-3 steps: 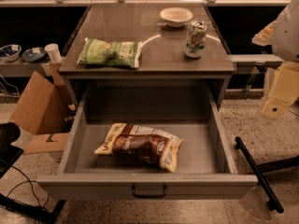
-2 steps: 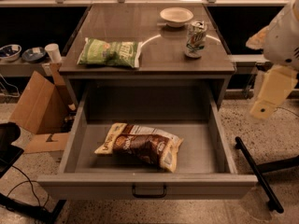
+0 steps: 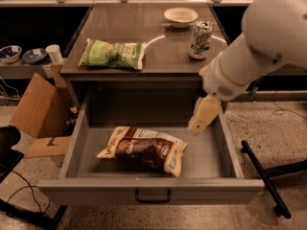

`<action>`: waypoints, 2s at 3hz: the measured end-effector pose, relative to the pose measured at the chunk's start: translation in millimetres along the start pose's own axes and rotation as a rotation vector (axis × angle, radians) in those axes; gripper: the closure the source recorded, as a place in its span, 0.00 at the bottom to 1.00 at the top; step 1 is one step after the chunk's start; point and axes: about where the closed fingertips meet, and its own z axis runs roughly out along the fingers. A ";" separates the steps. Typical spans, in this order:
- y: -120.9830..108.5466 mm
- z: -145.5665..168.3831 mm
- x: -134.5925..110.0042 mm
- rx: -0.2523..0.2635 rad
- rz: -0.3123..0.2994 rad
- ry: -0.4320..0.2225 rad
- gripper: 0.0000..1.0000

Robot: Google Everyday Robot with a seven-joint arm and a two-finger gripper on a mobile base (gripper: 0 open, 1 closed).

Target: Pick brown chip bag from top drawer and place on counter

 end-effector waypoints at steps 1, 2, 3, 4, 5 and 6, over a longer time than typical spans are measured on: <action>7.9 55.3 -12.0 -0.037 0.026 -0.043 0.00; 23.5 108.1 -24.6 -0.094 0.049 -0.078 0.00; 40.8 175.8 -24.1 -0.130 0.082 -0.032 0.00; 58.3 216.3 -17.8 -0.160 0.119 0.012 0.00; 66.8 241.9 -20.1 -0.194 0.132 0.018 0.18; 67.7 243.5 -20.0 -0.197 0.132 0.019 0.42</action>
Offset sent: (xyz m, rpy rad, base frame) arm 0.0206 0.1053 -0.1476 0.1702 0.1405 0.0176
